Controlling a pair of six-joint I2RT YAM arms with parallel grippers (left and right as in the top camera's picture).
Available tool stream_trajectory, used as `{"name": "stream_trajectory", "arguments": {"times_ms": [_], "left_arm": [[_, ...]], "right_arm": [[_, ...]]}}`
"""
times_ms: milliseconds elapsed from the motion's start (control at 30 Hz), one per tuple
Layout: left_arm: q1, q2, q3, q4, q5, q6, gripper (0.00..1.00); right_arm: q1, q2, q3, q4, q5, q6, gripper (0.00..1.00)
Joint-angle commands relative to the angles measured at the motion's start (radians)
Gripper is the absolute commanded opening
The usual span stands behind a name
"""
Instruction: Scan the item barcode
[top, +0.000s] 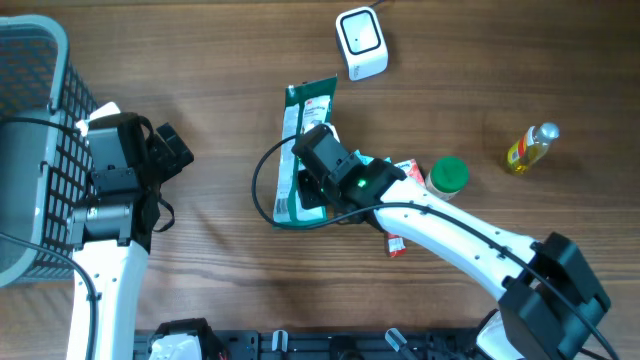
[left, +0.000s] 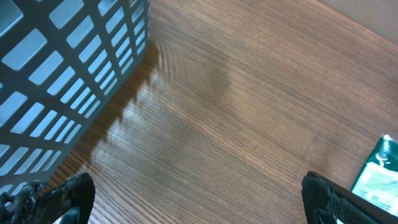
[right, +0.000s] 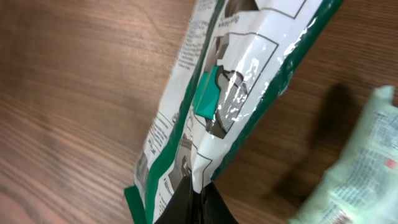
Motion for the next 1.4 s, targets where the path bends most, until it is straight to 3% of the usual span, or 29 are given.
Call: {"name": "stream_trajectory", "arguments": {"times_ms": [0, 100, 267, 367, 400, 433, 500, 600, 700, 1367], "left_arm": [[0.004, -0.003, 0.008, 0.003, -0.013, 0.009, 1.00], [0.004, -0.003, 0.008, 0.003, -0.013, 0.009, 1.00], [0.004, -0.003, 0.008, 0.003, -0.013, 0.009, 1.00], [0.004, -0.003, 0.008, 0.003, -0.013, 0.009, 1.00], [0.004, -0.003, 0.008, 0.003, -0.013, 0.009, 1.00], [0.004, -0.003, 0.008, 0.003, -0.013, 0.009, 1.00], [0.004, -0.003, 0.008, 0.003, -0.013, 0.009, 1.00], [0.004, -0.003, 0.008, 0.003, -0.013, 0.009, 1.00], [0.004, -0.003, 0.008, 0.003, -0.013, 0.009, 1.00], [0.004, -0.003, 0.008, 0.003, -0.013, 0.009, 1.00]], "right_arm": [[0.006, 0.051, -0.074, 0.086, -0.010, 0.033, 0.04], [0.006, 0.053, -0.107, 0.138, -0.010, 0.039, 0.04], [0.006, 0.086, -0.219, 0.275, -0.013, 0.197, 0.04], [0.006, 0.105, -0.221, 0.266, -0.013, 0.197, 0.06], [0.006, 0.105, -0.221, 0.265, -0.014, 0.197, 0.10], [0.006, 0.105, -0.221, 0.265, -0.026, 0.197, 0.23], [0.006, 0.105, -0.220, 0.265, -0.028, 0.198, 0.29], [0.006, 0.112, -0.220, 0.269, -0.028, 0.200, 0.54], [0.006, 0.119, -0.221, 0.272, -0.028, 0.226, 0.68], [0.006, 0.119, -0.220, 0.234, -0.035, 0.217, 0.70]]}}
